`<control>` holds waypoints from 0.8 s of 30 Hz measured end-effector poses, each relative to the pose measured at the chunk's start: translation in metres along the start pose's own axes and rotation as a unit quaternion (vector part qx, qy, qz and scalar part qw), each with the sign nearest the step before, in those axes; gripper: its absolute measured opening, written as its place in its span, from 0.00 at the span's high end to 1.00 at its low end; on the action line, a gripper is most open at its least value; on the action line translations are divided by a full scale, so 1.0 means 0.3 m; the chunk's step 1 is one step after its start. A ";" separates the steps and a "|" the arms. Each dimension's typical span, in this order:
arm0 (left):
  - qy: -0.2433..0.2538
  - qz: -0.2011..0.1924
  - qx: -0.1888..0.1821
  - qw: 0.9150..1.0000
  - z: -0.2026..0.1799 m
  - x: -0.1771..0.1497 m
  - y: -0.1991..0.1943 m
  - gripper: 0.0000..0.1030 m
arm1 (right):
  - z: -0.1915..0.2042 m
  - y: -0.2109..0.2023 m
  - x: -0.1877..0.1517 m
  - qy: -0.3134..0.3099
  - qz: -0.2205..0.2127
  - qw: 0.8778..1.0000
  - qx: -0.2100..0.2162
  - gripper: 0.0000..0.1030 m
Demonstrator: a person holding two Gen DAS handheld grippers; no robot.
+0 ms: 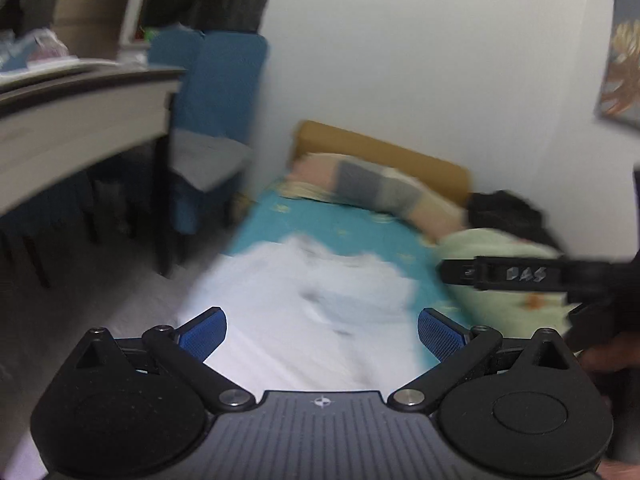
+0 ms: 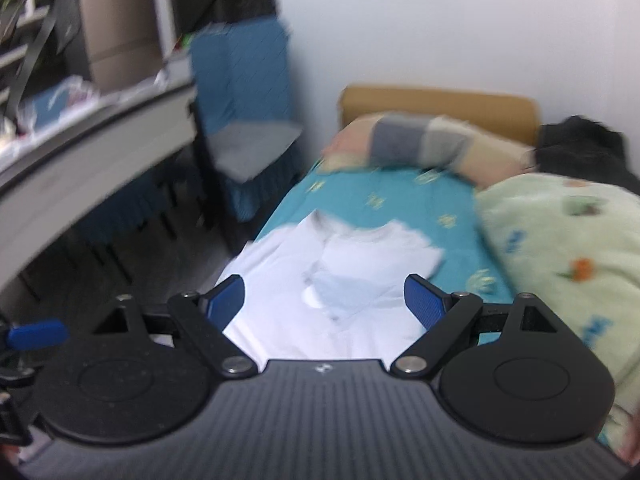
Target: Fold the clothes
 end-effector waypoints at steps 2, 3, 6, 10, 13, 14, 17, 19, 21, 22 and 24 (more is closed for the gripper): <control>-0.029 0.023 0.017 0.999 0.134 -0.034 0.128 0.02 | 0.096 0.164 0.008 -0.030 0.027 0.999 0.027 0.15; -0.053 0.047 0.024 0.997 0.200 -0.050 0.183 0.06 | 0.160 0.243 0.015 -0.049 0.036 0.997 0.044 0.15; -0.044 0.052 0.055 0.996 0.357 -0.051 0.266 0.01 | 0.349 0.477 0.034 -0.108 0.065 0.988 0.092 0.15; -0.061 0.053 0.075 0.994 0.532 -0.046 0.329 0.01 | 0.595 0.782 0.054 -0.184 0.103 0.965 0.156 0.15; -0.113 0.079 0.069 0.988 0.642 -0.079 0.395 0.01 | 0.774 1.007 0.068 -0.241 0.130 0.940 0.203 0.15; -0.120 0.082 0.075 0.987 0.672 -0.089 0.413 0.01 | 0.836 1.063 0.061 -0.266 0.138 0.929 0.218 0.15; -0.121 0.093 0.089 0.984 0.731 -0.118 0.471 0.01 | 0.994 1.199 -0.007 -0.357 0.171 0.885 0.245 0.15; -0.120 0.104 0.094 0.983 0.762 -0.139 0.509 0.01 | 1.070 1.274 -0.058 -0.413 0.189 0.855 0.252 0.16; -0.131 0.115 0.093 0.980 0.785 -0.158 0.537 0.01 | 1.116 1.339 -0.119 -0.450 0.217 0.829 0.251 0.25; -0.136 0.120 0.092 0.979 0.795 -0.165 0.549 0.01 | 1.129 1.370 -0.150 -0.465 0.234 0.818 0.245 0.31; -0.144 0.125 0.091 0.977 0.813 -0.174 0.559 0.01 | 1.140 1.413 -0.208 -0.491 0.264 0.798 0.231 0.32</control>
Point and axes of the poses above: each gripper's, at about its wrist camera, not at the fingertips, and y roughly the way its jaws point, z to its left, x to its top, the point moved 10 cm from there along y, roughly the way its jaws point, and after that the axes turned 13 degrees about -y, right-handed, at the moved point
